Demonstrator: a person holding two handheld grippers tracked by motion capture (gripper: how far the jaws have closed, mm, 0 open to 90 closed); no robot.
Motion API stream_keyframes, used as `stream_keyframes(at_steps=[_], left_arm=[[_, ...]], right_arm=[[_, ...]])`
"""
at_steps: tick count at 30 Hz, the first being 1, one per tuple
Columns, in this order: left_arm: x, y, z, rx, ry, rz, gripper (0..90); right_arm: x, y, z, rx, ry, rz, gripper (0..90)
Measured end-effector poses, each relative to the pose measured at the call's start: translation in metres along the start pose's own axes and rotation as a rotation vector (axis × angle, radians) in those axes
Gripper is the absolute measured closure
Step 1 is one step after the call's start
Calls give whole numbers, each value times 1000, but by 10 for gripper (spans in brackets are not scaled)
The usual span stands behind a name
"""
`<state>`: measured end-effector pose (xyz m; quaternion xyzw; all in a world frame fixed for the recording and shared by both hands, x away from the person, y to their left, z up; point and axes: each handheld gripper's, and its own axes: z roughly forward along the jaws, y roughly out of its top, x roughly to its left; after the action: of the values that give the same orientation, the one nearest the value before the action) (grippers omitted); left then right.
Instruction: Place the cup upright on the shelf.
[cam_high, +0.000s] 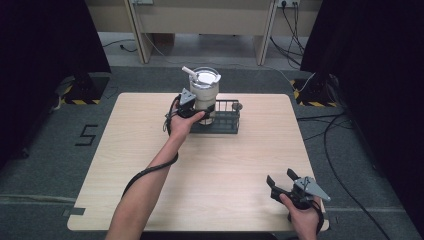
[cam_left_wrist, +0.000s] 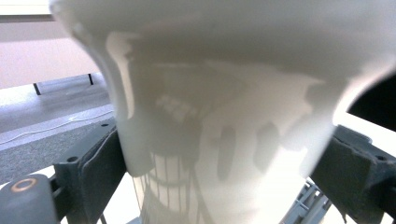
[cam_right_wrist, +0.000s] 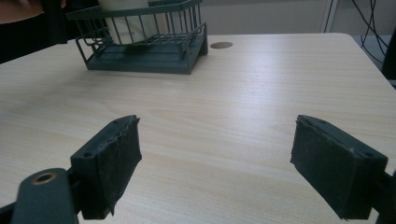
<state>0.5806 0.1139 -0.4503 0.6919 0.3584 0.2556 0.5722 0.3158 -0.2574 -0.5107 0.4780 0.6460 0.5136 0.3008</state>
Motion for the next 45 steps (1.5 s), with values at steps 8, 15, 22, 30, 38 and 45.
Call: stream_keyframes(at_steps=[8,15,22,30,38,45], left_arm=[[0,-1,-8,-3,-6,-1,100],[1,1,-15,-11,-8,8,127],[3,4,-26,-12,-9,22,143],[4,5,-40,-14,-11,46,143],[5,4,-57,-19,-11,59,143],[3,5,-71,-24,-19,71,144]], right_arm=[[2,0,0,0,1,-3,161],[2,0,1,2,2,-2,161],[3,0,1,3,4,-5,161],[4,0,2,3,3,-7,162],[4,1,2,0,0,-13,162],[4,1,1,0,-1,-10,162]])
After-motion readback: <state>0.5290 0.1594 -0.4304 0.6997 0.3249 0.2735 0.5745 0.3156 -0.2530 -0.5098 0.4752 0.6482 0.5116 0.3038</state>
